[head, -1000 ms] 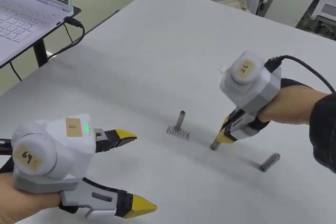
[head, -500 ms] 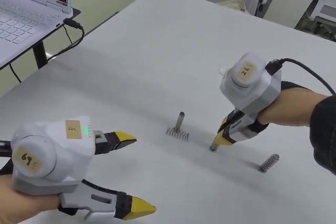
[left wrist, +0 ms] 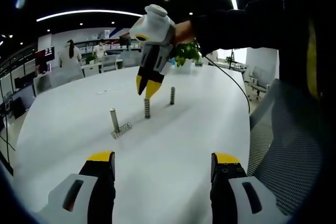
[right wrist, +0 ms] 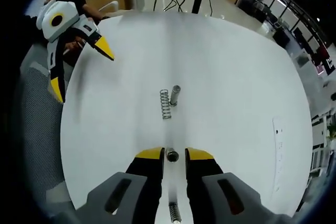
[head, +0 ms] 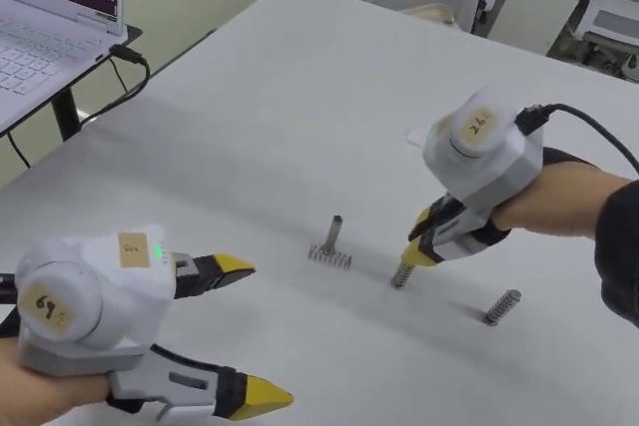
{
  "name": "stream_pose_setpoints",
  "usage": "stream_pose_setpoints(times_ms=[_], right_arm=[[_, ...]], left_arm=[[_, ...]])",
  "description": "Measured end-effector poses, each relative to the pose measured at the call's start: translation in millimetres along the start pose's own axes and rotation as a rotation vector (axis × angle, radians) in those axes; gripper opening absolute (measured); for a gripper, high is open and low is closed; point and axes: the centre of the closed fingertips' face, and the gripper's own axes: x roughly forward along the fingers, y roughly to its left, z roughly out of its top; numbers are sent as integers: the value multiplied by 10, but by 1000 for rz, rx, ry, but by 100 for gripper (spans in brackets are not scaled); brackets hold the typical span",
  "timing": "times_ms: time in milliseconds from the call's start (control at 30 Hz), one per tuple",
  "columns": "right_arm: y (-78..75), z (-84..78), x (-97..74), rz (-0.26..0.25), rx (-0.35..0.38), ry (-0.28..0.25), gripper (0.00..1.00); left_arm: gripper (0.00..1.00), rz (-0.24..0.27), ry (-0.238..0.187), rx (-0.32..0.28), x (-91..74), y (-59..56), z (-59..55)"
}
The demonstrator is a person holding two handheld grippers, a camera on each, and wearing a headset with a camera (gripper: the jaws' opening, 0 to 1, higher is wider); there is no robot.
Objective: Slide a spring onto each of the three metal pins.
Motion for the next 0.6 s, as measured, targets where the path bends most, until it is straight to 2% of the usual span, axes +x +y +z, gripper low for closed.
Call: stream_pose_setpoints(times_ms=[167,300,600], right_arm=[[-57,149,-153,-51,19,-93,14],[-18,238,-219,-59,28,-137,14],[142,357,-154,-54,45,-195,14]], left_arm=[[71,6,-3,-6,-13,5,8],[71,11,-3,-4,-22,13,19],[71,24,-4,-8,-70,27,28]])
